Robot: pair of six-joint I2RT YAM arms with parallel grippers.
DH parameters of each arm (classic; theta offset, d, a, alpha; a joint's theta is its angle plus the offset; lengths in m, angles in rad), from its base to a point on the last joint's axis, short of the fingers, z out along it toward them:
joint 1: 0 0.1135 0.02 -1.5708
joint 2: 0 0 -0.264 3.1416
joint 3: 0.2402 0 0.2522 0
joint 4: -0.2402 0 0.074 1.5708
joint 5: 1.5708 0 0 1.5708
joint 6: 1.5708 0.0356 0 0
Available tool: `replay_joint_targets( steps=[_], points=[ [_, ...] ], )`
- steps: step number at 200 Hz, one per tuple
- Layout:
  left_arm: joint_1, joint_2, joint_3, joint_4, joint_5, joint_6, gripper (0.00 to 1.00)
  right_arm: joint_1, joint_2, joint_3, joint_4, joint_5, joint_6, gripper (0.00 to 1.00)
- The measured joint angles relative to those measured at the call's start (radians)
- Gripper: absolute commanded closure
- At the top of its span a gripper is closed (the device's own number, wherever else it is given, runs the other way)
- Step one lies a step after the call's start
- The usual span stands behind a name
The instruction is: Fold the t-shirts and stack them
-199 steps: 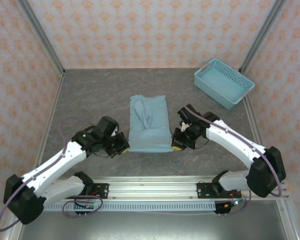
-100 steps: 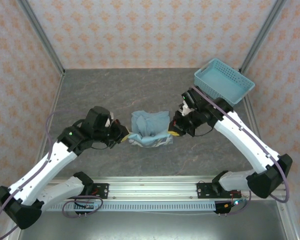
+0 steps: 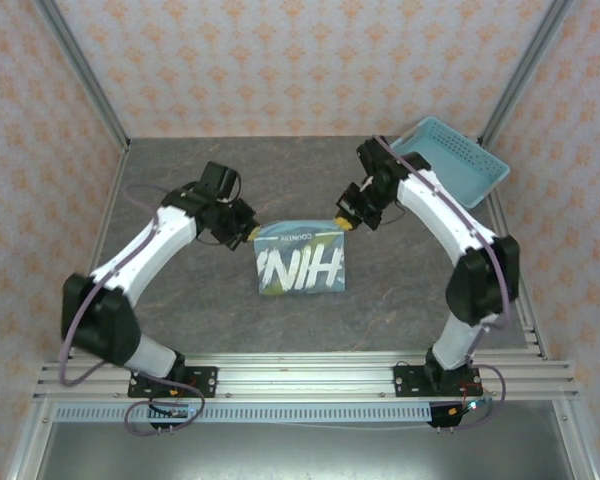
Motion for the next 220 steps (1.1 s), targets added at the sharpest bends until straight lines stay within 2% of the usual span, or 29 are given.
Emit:
replay_joint_targets(
  steps=[14, 17, 23, 33, 40, 61, 86, 99, 116, 128, 140, 155, 167, 185, 220],
  points=[
    [0.021, 0.13, 0.104, -0.003, -0.002, 0.029, 0.98, -0.026, 0.109, 0.089, 0.01, 0.001, -0.005, 1.0],
    [0.025, 0.158, 0.129, -0.003, -0.002, 0.033, 0.96, -0.031, 0.13, 0.106, 0.014, 0.001, -0.006, 0.96],
    [0.032, 0.216, 0.179, -0.006, -0.005, 0.046, 0.86, -0.042, 0.179, 0.142, 0.021, -0.001, -0.008, 0.83],
    [0.046, 0.307, 0.251, -0.003, -0.012, 0.075, 0.6, -0.056, 0.259, 0.203, 0.029, -0.004, -0.015, 0.66],
    [0.055, 0.36, 0.292, -0.005, -0.017, 0.085, 0.5, -0.064, 0.315, 0.248, 0.031, -0.003, -0.021, 0.6],
    [0.074, 0.48, 0.389, -0.006, -0.031, 0.113, 0.31, -0.08, 0.458, 0.411, -0.002, 0.024, -0.055, 0.51],
    [0.07, 0.472, 0.421, -0.015, -0.066, 0.134, 0.28, -0.081, 0.466, 0.459, -0.029, 0.098, -0.084, 0.45],
    [0.053, 0.383, 0.368, 0.006, -0.084, 0.118, 0.29, -0.076, 0.386, 0.382, 0.006, 0.126, -0.098, 0.45],
    [0.001, 0.169, 0.196, 0.05, -0.11, 0.049, 0.3, -0.066, 0.211, 0.185, 0.085, 0.135, -0.103, 0.45],
    [-0.079, -0.006, 0.04, 0.105, -0.131, -0.051, 0.31, -0.045, 0.044, 0.005, 0.172, 0.13, -0.101, 0.44],
    [-0.195, -0.16, -0.125, 0.179, -0.155, -0.174, 0.31, -0.011, -0.134, -0.184, 0.281, 0.121, -0.092, 0.4],
    [-0.335, -0.261, -0.305, 0.301, -0.213, -0.329, 0.31, 0.045, -0.359, -0.423, 0.446, 0.105, -0.072, 0.33],
    [-0.418, -0.268, -0.417, 0.396, -0.271, -0.447, 0.3, 0.082, -0.521, -0.585, 0.551, 0.092, -0.034, 0.31],
    [-0.496, -0.201, -0.537, 0.553, -0.354, -0.588, 0.29, 0.091, -0.693, -0.749, 0.65, 0.088, 0.011, 0.3],
    [-0.536, -0.045, -0.603, 0.802, -0.46, -0.748, 0.28, 0.087, -0.777, -0.823, 0.681, 0.087, 0.042, 0.31]
  ],
)
